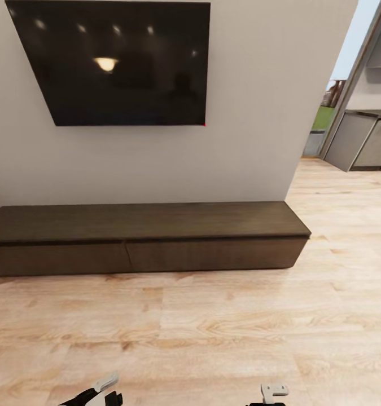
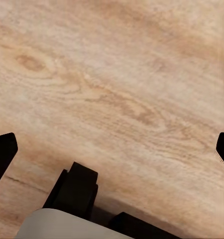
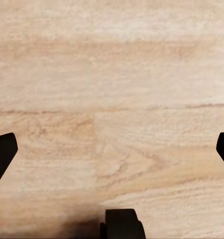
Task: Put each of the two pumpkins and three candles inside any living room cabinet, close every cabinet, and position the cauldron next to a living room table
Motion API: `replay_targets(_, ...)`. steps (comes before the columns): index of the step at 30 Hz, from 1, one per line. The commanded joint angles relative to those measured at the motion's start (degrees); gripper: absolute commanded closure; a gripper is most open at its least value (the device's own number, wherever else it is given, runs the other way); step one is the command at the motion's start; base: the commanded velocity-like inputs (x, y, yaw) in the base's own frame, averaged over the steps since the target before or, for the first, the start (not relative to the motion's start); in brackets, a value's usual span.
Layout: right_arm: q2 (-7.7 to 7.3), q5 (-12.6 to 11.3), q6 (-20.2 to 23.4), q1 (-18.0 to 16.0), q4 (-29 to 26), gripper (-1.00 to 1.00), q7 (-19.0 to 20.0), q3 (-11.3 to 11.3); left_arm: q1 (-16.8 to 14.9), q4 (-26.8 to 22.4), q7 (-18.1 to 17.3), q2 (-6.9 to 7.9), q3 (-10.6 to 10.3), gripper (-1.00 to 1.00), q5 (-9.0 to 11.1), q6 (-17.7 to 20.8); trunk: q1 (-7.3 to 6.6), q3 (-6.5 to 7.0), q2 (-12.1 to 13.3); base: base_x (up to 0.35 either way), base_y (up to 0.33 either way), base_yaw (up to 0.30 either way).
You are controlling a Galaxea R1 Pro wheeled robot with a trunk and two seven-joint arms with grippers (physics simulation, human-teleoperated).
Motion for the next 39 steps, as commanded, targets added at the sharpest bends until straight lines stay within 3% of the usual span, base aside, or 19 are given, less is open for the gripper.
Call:
replay_targets(1,0.0,0.0,0.0,0.0,0.0,-1.0,0.0,0.0,0.0,0.0,0.0,0.0,0.0,-1.0,0.0,0.0,0.0,0.0,0.0,0.138,0.0,0.0)
replay_targets(25,-0.08,0.0,0.0,0.0,0.0,-1.0,-0.1,0.0,0.0,-0.6,0.0,0.14,-0.1,-1.0,0.0,0.0,0.0,0.0,0.0,0.127,0.0,0.0)
replay_targets(27,-0.16,0.1,0.0,0.0,-0.1,-1.0,-0.4,0.0,-0.1,-3.0,0.1,0.05,-0.4,-1.0,-0.2,0.2,0.0,0.0,0.0,0.119,-0.041,0.0)
replay_targets(30,-0.02,0.3,0.1,0.0,-0.5,-1.0,-0.5,0.2,-0.2,-10.4,0.2,0.67,-1.2,-1.0,-1.3,0.8,0.0,0.0,0.0,0.12,-0.013,0.0)
replay_targets(37,-0.41,0.4,0.3,0.0,-2.3,-1.0,-0.7,0.3,-1.8,-16.2,0.3,0.69,-2.1,-1.0,-4.1,1.2,0.0,0.0,0.0,0.022,-0.001,0.0)
replay_targets(39,-0.55,1.7,0.7,-0.1,-5.0,-1.0,-1.2,0.3,-2.3,-19.3,0.4,0.82,-2.2,-1.0,-4.8,2.4,0.0,0.0,0.0,0.002,0.0,0.0)
